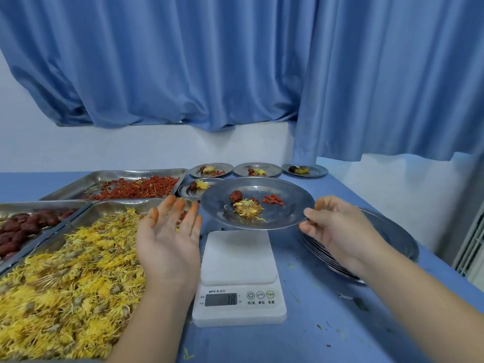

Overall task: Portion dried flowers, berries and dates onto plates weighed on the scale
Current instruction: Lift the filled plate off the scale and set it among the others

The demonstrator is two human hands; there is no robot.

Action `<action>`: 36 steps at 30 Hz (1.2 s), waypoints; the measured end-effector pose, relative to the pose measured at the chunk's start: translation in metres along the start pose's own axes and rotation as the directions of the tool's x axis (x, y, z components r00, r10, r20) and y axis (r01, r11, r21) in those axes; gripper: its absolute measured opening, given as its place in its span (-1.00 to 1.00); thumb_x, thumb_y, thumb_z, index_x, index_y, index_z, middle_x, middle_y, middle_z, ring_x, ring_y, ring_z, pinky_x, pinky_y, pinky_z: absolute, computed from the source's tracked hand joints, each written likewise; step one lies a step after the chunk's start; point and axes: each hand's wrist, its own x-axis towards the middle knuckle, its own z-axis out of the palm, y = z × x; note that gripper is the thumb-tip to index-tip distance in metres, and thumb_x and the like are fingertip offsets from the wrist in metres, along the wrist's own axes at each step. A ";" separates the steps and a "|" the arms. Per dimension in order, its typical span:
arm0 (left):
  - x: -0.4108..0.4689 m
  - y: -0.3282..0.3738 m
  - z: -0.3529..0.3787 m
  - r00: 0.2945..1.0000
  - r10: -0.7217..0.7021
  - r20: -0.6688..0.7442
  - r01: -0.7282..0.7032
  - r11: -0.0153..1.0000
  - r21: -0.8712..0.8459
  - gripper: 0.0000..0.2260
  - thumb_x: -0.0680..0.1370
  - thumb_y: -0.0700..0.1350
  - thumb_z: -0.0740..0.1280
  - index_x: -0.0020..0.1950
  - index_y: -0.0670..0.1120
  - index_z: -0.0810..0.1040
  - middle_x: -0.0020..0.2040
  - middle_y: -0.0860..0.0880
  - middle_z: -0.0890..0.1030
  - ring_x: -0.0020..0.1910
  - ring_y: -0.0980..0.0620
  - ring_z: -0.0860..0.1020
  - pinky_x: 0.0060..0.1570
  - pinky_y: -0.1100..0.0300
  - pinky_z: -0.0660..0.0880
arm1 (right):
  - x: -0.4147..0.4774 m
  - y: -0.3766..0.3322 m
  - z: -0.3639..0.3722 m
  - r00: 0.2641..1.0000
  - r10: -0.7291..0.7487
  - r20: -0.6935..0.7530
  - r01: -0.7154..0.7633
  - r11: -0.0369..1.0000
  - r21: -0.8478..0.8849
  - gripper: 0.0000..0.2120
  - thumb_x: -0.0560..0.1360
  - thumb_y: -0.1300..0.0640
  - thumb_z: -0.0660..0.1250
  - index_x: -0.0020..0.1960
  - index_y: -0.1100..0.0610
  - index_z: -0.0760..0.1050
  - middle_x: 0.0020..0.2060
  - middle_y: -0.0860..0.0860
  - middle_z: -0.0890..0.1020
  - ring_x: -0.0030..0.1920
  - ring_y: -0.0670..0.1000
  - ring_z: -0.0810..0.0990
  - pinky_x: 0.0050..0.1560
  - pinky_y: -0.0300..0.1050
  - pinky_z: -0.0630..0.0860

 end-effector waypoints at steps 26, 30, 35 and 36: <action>-0.007 -0.033 0.009 0.719 -0.587 0.372 0.640 0.768 -0.027 -0.38 0.28 0.29 0.37 0.17 -0.10 0.66 0.27 -0.23 0.58 0.22 -0.38 0.53 0.08 -0.32 0.50 | 0.162 -0.017 -0.153 0.827 0.102 -0.553 -0.236 0.956 -0.176 -0.67 0.58 0.48 0.07 0.33 0.38 0.29 0.02 0.22 0.46 -0.41 0.12 0.57 -0.61 -0.30 0.48; -0.001 -0.031 0.005 0.651 -0.585 0.484 0.673 0.739 -0.011 -0.31 0.21 0.23 0.49 0.28 -0.03 0.59 0.36 -0.20 0.51 0.28 -0.38 0.48 0.16 -0.34 0.45 | 0.178 -0.014 -0.147 0.829 0.142 -0.542 -0.297 0.931 -0.211 -0.81 0.59 0.46 0.07 0.17 0.40 0.35 0.10 0.20 0.39 -0.31 0.10 0.51 -0.65 -0.29 0.45; 0.007 -0.034 -0.003 0.542 -0.591 0.597 0.758 0.651 -0.044 -0.31 0.42 0.28 0.37 0.44 -0.04 0.37 0.48 -0.15 0.33 0.45 -0.31 0.28 0.38 -0.24 0.28 | 0.189 -0.011 -0.139 0.824 0.160 -0.543 -0.367 0.882 -0.296 -0.84 0.59 0.43 0.08 0.12 0.38 0.38 -0.02 0.20 0.45 -0.28 0.06 0.49 -0.59 -0.30 0.49; 0.008 -0.035 -0.004 0.548 -0.586 0.597 0.756 0.652 -0.053 -0.31 0.39 0.28 0.39 0.42 -0.02 0.41 0.46 -0.16 0.36 0.43 -0.31 0.32 0.33 -0.24 0.34 | 0.190 -0.011 -0.137 0.828 0.176 -0.533 -0.376 0.879 -0.293 -0.89 0.58 0.43 0.09 0.00 0.37 0.38 -0.05 0.20 0.45 -0.28 0.05 0.49 -0.57 -0.31 0.49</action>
